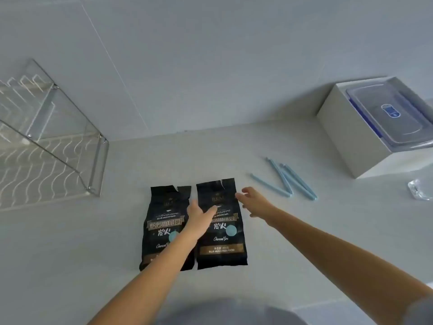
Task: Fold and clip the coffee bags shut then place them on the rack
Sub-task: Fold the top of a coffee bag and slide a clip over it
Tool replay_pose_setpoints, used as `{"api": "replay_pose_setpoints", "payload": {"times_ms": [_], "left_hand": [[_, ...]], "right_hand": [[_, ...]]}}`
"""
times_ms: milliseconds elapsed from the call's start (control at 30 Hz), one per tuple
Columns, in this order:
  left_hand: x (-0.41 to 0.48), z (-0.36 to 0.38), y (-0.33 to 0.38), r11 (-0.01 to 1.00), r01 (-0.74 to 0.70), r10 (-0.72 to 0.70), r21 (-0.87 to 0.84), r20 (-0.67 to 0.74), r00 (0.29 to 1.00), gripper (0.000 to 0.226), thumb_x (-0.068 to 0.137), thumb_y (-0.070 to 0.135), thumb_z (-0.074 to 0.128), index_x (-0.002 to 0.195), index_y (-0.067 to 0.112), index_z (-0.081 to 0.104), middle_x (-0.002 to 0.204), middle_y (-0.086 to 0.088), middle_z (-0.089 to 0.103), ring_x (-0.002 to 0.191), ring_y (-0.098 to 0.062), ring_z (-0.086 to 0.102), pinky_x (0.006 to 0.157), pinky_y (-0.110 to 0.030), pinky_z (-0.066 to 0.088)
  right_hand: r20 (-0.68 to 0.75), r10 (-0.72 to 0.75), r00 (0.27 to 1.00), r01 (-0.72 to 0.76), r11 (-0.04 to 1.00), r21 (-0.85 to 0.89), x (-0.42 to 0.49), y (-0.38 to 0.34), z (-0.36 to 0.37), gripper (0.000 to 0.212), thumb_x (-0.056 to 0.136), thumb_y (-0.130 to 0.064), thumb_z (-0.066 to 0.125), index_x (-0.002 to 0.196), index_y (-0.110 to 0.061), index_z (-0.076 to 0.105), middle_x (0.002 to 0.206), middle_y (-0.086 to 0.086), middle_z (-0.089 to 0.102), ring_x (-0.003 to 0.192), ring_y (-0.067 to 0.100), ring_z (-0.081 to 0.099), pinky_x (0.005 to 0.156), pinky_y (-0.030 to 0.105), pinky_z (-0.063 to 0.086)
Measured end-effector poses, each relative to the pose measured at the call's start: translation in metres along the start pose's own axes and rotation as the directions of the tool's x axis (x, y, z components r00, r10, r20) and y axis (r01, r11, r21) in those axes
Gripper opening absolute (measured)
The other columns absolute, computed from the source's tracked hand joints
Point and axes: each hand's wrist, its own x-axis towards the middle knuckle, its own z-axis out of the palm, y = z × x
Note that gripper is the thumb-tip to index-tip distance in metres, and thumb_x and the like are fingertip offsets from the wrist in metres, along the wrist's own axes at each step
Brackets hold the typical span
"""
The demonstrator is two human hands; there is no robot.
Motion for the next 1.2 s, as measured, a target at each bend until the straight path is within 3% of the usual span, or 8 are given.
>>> {"api": "replay_pose_setpoints", "payload": {"times_ms": [133, 267, 367, 533, 733, 867, 1100, 1200], "left_hand": [[-0.003, 0.019, -0.012, 0.987, -0.116, 0.135, 0.114, -0.174, 0.975, 0.071, 0.085, 0.025, 0.064, 0.141, 0.012, 0.022, 0.145, -0.009, 0.035, 0.128, -0.022, 0.041, 0.104, -0.032, 0.037], [0.008, 0.014, -0.018, 0.987, -0.045, 0.013, -0.157, -0.201, 0.98, 0.063, 0.086, 0.015, 0.063, 0.137, 0.021, 0.026, 0.13, 0.005, 0.04, 0.095, -0.002, 0.053, 0.075, -0.016, 0.047], [0.016, 0.01, -0.017, 0.965, 0.044, -0.081, -0.259, -0.136, 0.987, 0.059, 0.085, 0.014, 0.065, 0.132, 0.026, 0.032, 0.109, 0.011, 0.048, 0.081, -0.002, 0.055, 0.055, -0.016, 0.044], [0.014, 0.009, -0.009, 0.938, 0.015, -0.058, -0.347, -0.113, 0.992, 0.027, 0.086, 0.013, 0.062, 0.113, 0.014, 0.054, 0.092, -0.001, 0.068, 0.079, -0.015, 0.068, 0.056, -0.024, 0.051], [0.0, 0.0, 0.018, 0.856, -0.204, 0.119, -0.475, -0.201, 0.972, 0.005, 0.085, 0.025, 0.064, 0.088, 0.029, 0.063, 0.079, 0.006, 0.074, 0.071, -0.008, 0.071, 0.049, -0.016, 0.052], [-0.009, -0.007, 0.03, 0.826, -0.357, 0.271, -0.435, -0.25, 0.93, 0.006, 0.083, 0.029, 0.065, 0.086, 0.023, 0.066, 0.078, 0.012, 0.074, 0.074, -0.005, 0.07, 0.057, -0.015, 0.054], [-0.022, -0.019, 0.033, 0.798, -0.415, 0.388, -0.438, -0.154, 0.909, 0.005, 0.078, 0.031, 0.068, 0.076, 0.03, 0.072, 0.08, 0.008, 0.075, 0.077, -0.008, 0.071, 0.057, -0.015, 0.053], [-0.022, -0.019, 0.03, 0.801, -0.425, 0.401, -0.42, -0.149, 0.904, 0.015, 0.083, 0.019, 0.067, 0.077, 0.032, 0.074, 0.082, 0.007, 0.076, 0.08, -0.009, 0.071, 0.061, -0.016, 0.054]], "right_hand": [[0.086, 0.088, 0.992, -0.085, 0.996, -0.033, 0.009, 0.009, 0.018, 0.052, 0.086, -0.04, 0.06, 0.126, -0.015, 0.04, 0.108, 0.004, 0.061, 0.088, 0.016, 0.064, 0.064, 0.025, 0.054], [0.019, 0.069, 0.997, -0.07, 0.997, 0.028, 0.019, 0.018, 0.025, 0.052, 0.074, -0.037, 0.075, 0.113, -0.02, 0.044, 0.104, -0.001, 0.063, 0.089, 0.016, 0.067, 0.074, 0.033, 0.059], [0.047, 0.07, 0.996, -0.075, 0.991, 0.108, 0.021, 0.022, 0.021, 0.049, 0.073, -0.034, 0.077, 0.11, -0.018, 0.049, 0.106, 0.001, 0.066, 0.091, 0.018, 0.068, 0.078, 0.036, 0.06], [0.033, 0.03, 0.999, -0.037, 0.971, 0.234, 0.014, 0.019, 0.015, 0.036, 0.077, -0.028, 0.075, 0.104, -0.016, 0.054, 0.101, 0.004, 0.071, 0.084, 0.015, 0.071, 0.069, 0.03, 0.059], [-0.077, -0.188, 0.979, 0.203, 0.935, 0.29, -0.007, -0.015, 0.003, 0.016, 0.085, -0.03, 0.064, 0.097, -0.019, 0.06, 0.093, 0.001, 0.074, 0.079, 0.014, 0.072, 0.067, 0.03, 0.059], [-0.106, -0.302, 0.947, 0.32, 0.915, 0.245, -0.021, -0.033, -0.004, 0.016, 0.087, -0.033, 0.062, 0.086, -0.017, 0.064, 0.085, 0.008, 0.075, 0.076, 0.021, 0.073, 0.073, 0.041, 0.06], [-0.131, -0.332, 0.934, 0.352, 0.916, 0.19, -0.029, -0.031, -0.009, 0.032, 0.089, -0.028, 0.061, 0.08, 0.003, 0.063, 0.082, 0.027, 0.071, 0.074, 0.038, 0.07, 0.07, 0.055, 0.054], [-0.147, -0.336, 0.93, 0.361, 0.91, 0.205, -0.03, -0.028, -0.007, 0.03, 0.089, -0.022, 0.061, 0.079, 0.007, 0.063, 0.082, 0.031, 0.069, 0.067, 0.03, 0.065, 0.067, 0.053, 0.052]]}}
